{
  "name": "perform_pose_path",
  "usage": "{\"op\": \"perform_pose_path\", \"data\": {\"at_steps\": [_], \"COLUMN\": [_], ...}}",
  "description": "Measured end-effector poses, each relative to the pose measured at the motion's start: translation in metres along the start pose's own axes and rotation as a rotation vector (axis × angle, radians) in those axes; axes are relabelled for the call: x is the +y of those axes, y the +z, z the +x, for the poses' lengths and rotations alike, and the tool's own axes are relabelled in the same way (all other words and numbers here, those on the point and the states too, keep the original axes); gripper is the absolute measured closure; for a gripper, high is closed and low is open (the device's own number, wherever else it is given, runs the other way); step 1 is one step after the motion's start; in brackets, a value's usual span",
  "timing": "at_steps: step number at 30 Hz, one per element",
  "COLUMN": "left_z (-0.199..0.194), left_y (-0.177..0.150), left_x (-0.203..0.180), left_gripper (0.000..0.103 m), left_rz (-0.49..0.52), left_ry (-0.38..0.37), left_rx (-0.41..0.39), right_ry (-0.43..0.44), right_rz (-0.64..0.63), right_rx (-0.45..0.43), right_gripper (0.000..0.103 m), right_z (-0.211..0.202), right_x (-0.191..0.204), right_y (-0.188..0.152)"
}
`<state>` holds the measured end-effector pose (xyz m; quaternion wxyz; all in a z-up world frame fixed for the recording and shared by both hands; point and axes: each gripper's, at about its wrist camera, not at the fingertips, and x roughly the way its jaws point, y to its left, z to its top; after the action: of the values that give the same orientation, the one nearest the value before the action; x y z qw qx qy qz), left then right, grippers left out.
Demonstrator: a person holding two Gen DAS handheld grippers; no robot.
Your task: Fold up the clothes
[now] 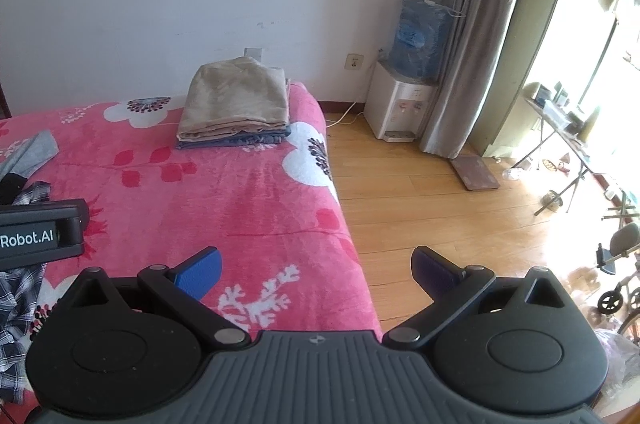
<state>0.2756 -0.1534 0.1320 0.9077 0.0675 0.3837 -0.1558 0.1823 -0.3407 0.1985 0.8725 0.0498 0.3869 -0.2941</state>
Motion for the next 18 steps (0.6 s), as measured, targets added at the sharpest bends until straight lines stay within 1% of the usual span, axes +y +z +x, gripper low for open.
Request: {"op": "perform_pose_path", "data": {"at_steps": [18], "left_z": [0.0036], "left_y": [-0.0006], "left_x": [-0.0025], "left_gripper": [0.0], "left_rz": [-0.004], "left_ry": [0.014], "left_rx": [0.017], "right_ry": [-0.004], "right_rz": [0.003], "right_rx": [0.017], "right_gripper": [0.0], "right_z": [0.0047], "right_x": [-0.0031], "right_y": [-0.0012]}}
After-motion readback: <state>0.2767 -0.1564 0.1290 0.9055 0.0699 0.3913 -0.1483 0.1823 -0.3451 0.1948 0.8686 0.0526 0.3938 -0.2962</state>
